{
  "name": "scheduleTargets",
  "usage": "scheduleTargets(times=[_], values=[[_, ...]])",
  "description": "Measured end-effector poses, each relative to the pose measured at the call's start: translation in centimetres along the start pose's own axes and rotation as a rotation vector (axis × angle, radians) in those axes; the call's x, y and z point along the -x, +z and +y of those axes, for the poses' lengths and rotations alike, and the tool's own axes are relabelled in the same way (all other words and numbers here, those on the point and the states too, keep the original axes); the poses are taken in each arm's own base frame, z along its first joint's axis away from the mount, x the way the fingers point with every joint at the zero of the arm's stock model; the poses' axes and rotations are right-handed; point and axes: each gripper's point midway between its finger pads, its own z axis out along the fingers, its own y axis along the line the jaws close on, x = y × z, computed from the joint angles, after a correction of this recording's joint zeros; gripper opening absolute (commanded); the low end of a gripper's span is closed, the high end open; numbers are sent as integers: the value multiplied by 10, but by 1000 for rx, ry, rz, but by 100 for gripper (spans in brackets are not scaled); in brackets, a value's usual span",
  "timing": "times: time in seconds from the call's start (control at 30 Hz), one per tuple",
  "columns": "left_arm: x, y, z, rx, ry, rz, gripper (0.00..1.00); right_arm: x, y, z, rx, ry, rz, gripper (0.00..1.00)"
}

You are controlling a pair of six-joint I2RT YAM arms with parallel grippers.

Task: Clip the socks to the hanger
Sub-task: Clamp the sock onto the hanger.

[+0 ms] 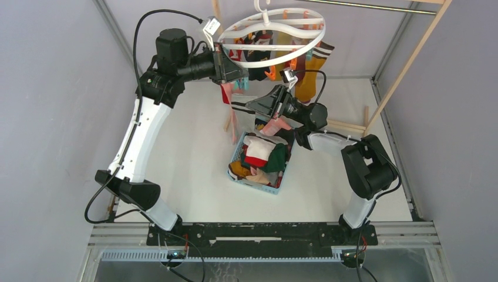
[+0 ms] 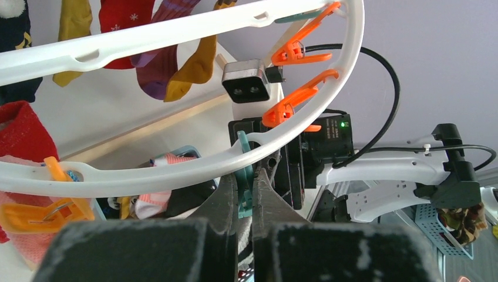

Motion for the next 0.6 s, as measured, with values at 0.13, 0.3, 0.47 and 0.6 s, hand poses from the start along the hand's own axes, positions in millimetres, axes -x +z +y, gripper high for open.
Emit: scheduleTargets(times=[0.13, 0.3, 0.47, 0.6], values=[[0, -1, 0, -6, -1, 1, 0, 5, 2, 0, 4, 6, -10, 0], [0, -1, -2, -18, 0, 2, 0, 14, 4, 5, 18, -8, -27, 0], [1, -2, -3, -26, -4, 2, 0, 18, 5, 6, 24, -9, -32, 0], [1, -2, -4, -33, -3, 2, 0, 19, 4, 2, 19, 1, -33, 0]])
